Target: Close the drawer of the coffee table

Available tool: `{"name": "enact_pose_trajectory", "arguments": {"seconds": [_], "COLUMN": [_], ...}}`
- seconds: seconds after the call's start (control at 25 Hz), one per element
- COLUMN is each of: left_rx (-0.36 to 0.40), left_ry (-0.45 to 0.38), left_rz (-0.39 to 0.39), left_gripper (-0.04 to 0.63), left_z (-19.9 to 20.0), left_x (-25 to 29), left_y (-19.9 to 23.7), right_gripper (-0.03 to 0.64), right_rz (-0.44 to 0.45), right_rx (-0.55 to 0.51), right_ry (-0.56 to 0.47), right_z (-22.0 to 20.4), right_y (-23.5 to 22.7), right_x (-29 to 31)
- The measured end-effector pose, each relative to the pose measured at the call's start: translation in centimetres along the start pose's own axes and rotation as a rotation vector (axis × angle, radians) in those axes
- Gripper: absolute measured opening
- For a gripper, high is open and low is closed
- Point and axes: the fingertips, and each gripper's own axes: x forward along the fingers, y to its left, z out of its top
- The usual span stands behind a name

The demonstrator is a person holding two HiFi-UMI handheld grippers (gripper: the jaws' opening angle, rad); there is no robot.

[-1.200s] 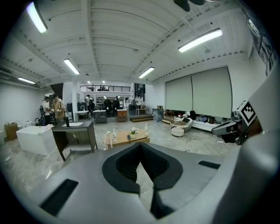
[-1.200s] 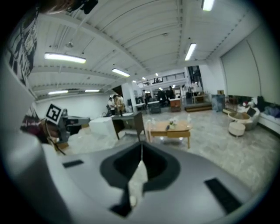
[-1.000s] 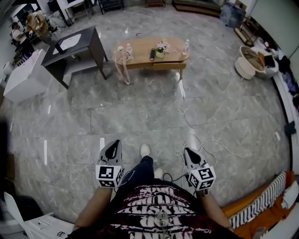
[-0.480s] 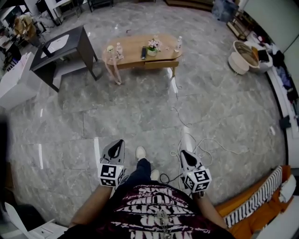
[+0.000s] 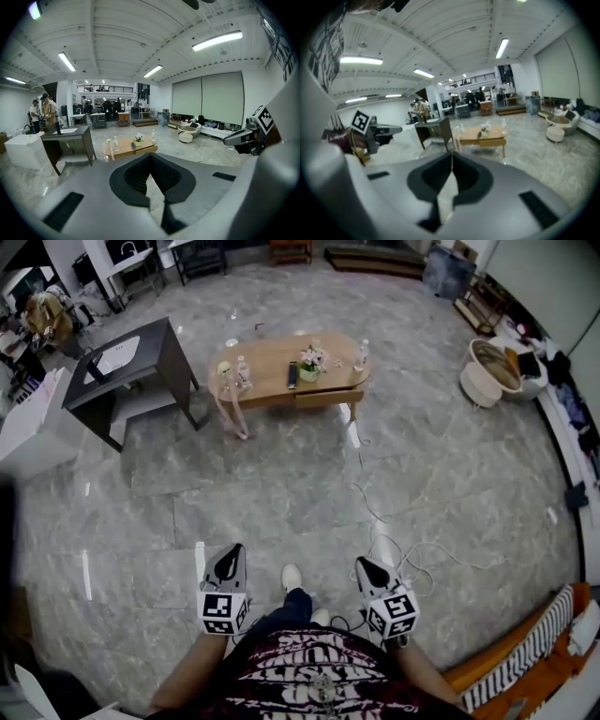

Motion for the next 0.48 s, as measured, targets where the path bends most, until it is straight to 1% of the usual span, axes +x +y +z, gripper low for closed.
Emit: {"name": "enact_pose_trajectory", "arguments": {"seconds": [0.16,0.32,0.48], "left_rx": [-0.002,-0.013,-0.002], "left_ry": [0.007,-0.011,-0.032], "left_rz": [0.026,0.04,-0.004], "left_gripper": [0.023,0.023,0.023], "left_z": [0.2,1.5,3.2], "left_x": [1.0,2.9,5.8], "left_y": [1.7,3.3,3.0], "right_gripper": [0.035,0.035,0.035], "right_rz": [0.005,0.011,-0.028], "right_rx": [0.012,-0.013,-0.042], "right_ry": [-0.007,-0.018,-0.043], "right_z": [0.9,2.6,4.9], "right_y": [-0.6,-1.0,-2.3], "right_x": [2.1,4.0,4.5]}}
